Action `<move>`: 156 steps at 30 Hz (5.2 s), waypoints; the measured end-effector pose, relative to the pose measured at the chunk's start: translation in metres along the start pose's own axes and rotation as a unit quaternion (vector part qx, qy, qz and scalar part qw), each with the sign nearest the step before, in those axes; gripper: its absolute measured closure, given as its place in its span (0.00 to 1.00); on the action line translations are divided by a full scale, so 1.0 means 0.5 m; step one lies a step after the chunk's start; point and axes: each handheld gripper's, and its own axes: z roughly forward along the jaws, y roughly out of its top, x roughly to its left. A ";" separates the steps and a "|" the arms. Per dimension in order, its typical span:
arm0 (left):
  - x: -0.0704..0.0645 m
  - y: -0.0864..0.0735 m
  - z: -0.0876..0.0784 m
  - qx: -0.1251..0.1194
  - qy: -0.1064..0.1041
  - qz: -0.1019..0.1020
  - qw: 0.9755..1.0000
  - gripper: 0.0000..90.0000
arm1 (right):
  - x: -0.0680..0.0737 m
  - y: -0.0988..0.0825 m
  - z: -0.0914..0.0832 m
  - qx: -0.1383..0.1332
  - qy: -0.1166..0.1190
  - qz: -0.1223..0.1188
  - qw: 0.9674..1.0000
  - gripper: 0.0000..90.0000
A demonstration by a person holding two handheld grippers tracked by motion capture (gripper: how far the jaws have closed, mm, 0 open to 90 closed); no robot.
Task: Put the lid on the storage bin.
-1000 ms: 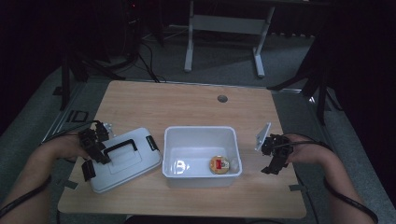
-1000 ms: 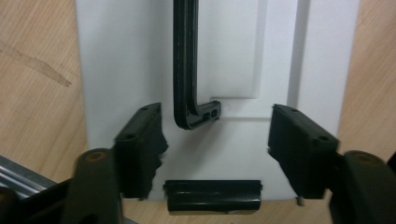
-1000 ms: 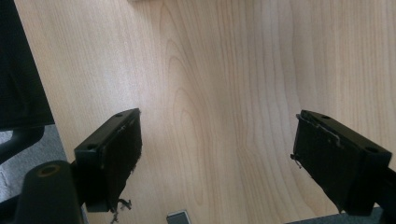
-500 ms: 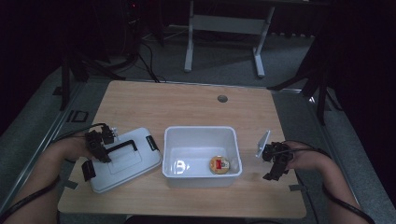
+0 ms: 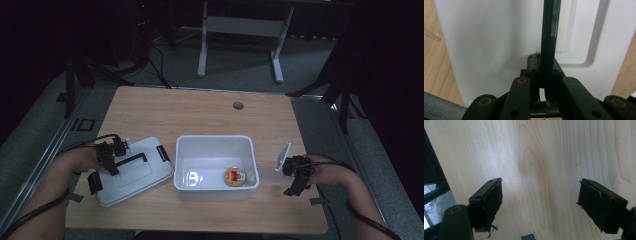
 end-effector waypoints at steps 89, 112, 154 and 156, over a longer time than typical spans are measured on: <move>-0.119 0.037 -0.310 -0.070 0.039 0.102 0.992 0.93 | -0.002 0.007 -0.015 -0.013 -0.011 0.003 1.000 0.17; -0.163 0.191 -0.311 -0.060 0.030 0.148 0.987 0.93 | 0.001 0.000 -0.008 -0.010 -0.008 0.003 1.000 0.17; -0.280 0.419 -0.271 -0.050 0.012 0.239 0.970 0.92 | 0.000 -0.014 -0.002 -0.012 -0.006 0.004 1.000 0.17; -0.277 0.421 -0.264 -0.046 0.007 0.235 0.971 0.93 | 0.000 -0.012 0.000 -0.010 -0.006 0.004 1.000 0.17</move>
